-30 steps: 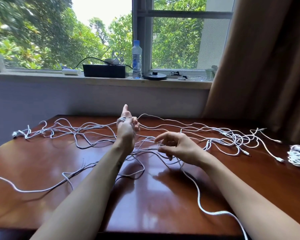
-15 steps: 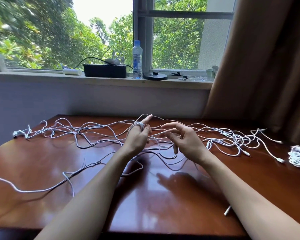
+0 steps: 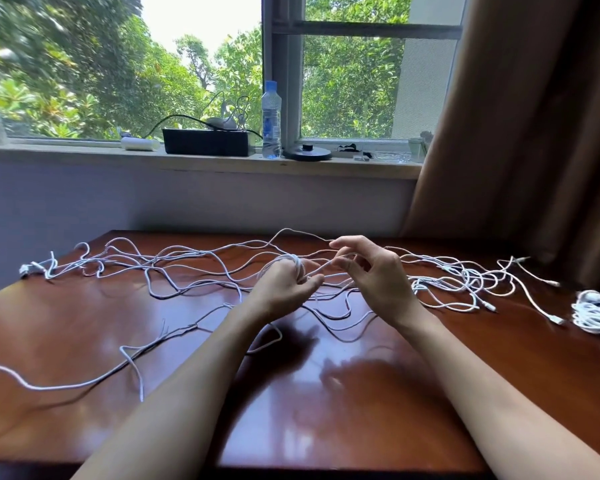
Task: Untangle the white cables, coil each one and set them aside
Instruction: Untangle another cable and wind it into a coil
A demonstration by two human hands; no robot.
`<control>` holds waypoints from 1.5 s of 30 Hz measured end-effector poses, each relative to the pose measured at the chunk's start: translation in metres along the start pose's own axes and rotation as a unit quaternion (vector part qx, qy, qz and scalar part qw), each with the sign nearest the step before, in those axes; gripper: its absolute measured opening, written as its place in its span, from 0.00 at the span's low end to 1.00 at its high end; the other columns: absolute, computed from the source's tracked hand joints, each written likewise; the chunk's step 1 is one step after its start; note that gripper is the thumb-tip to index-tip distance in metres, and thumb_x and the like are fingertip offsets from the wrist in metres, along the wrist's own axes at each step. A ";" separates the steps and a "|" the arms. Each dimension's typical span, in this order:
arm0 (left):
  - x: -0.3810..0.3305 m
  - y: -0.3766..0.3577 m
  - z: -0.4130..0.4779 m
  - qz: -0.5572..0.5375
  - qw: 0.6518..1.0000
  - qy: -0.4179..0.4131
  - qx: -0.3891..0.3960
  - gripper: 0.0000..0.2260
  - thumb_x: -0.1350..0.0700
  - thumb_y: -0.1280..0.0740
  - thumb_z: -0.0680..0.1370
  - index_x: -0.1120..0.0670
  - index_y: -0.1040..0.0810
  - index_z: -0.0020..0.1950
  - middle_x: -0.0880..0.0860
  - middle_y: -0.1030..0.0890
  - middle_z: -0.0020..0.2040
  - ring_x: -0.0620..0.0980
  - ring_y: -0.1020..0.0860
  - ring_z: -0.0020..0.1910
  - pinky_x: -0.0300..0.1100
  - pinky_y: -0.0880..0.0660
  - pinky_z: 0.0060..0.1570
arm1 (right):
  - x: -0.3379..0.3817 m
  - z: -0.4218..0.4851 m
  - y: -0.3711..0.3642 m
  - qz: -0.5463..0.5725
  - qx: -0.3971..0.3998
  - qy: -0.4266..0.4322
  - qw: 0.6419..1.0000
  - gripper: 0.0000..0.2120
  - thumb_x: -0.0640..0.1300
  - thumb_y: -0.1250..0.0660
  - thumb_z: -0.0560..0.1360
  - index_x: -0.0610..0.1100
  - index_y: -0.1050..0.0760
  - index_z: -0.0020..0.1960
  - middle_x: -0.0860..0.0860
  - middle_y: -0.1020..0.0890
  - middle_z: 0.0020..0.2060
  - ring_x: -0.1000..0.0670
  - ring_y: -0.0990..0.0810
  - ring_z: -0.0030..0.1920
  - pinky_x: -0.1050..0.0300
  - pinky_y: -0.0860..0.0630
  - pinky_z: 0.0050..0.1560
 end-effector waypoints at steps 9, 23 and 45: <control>-0.005 -0.001 -0.004 -0.147 0.988 0.041 0.039 0.24 0.40 0.44 0.79 0.53 0.15 0.38 0.48 0.32 0.22 0.47 0.32 0.24 0.45 0.32 0.32 | -0.009 0.001 0.006 -0.026 -0.017 -0.015 0.999 0.11 0.41 0.31 0.80 0.47 0.21 0.62 0.55 0.18 0.42 0.56 0.21 0.36 0.57 0.21 0.42; -0.008 -0.022 -0.011 -0.245 0.959 0.080 0.120 0.27 0.41 0.44 0.77 0.62 0.16 0.41 0.52 0.36 0.24 0.49 0.37 0.25 0.41 0.38 0.29 | -0.021 -0.001 0.018 -0.081 -0.042 -0.069 0.993 0.17 0.63 0.35 0.78 0.51 0.22 0.44 0.54 0.25 0.25 0.50 0.25 0.28 0.48 0.25 0.36; -0.025 -0.018 -0.009 -0.655 0.726 0.136 0.159 0.28 0.44 0.50 0.78 0.62 0.19 0.38 0.49 0.40 0.23 0.45 0.50 0.24 0.37 0.52 0.29 | -0.032 -0.001 0.007 -0.085 0.008 -0.086 0.993 0.03 0.48 0.31 0.78 0.51 0.23 0.47 0.53 0.24 0.30 0.55 0.25 0.31 0.53 0.26 0.39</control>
Point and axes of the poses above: each hand's wrist, its own z-axis towards the middle knuckle, its own y-axis out of the back of the hand, x = y × z, the point moved 9 cm from there along z, towards the middle knuckle
